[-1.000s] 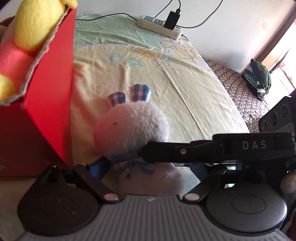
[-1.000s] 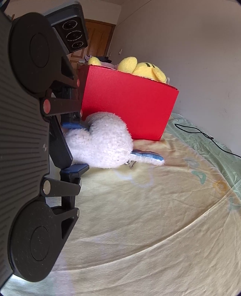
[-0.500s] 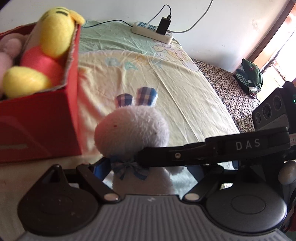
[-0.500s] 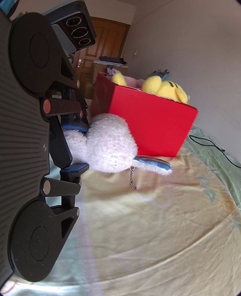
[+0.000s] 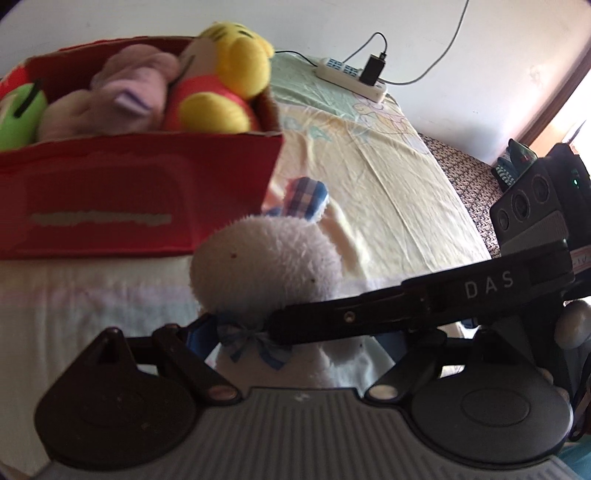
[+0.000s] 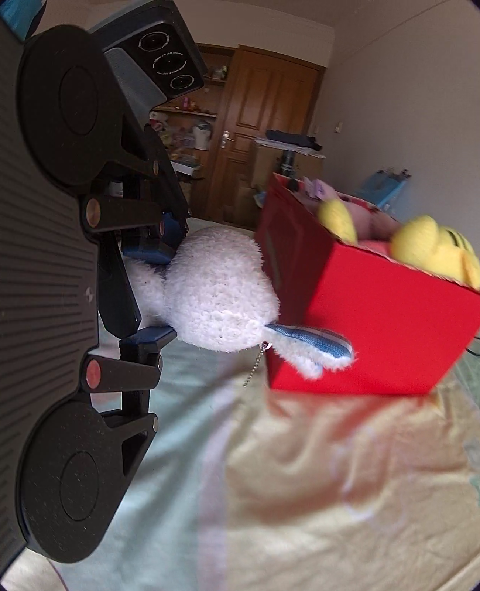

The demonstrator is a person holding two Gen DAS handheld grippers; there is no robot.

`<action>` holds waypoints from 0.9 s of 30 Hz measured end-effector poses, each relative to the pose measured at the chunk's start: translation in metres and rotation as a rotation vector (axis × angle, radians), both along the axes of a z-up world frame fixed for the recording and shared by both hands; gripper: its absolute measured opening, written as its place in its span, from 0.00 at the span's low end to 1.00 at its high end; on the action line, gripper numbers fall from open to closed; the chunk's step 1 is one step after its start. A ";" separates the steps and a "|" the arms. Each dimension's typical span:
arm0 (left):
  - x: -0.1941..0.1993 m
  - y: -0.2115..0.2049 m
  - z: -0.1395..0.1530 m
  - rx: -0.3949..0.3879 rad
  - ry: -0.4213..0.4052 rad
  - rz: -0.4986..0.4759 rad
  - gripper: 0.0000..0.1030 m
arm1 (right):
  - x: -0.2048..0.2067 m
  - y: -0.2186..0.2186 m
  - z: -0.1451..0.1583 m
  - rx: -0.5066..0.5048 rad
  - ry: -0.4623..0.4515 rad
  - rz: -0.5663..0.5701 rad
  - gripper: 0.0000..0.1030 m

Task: Organize objects
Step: 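Lift the pink bunny off the bed with the right gripper, then carry the pink bunny with the right gripper toward the red box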

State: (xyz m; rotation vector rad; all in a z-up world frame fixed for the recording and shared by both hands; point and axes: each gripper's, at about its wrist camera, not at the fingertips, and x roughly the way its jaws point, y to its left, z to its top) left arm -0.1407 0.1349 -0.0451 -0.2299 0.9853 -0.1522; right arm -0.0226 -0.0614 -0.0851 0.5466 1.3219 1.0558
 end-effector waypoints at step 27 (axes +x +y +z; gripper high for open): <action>-0.104 0.140 0.075 0.119 -0.146 0.268 0.83 | -0.054 0.183 0.052 0.128 -0.121 0.298 0.38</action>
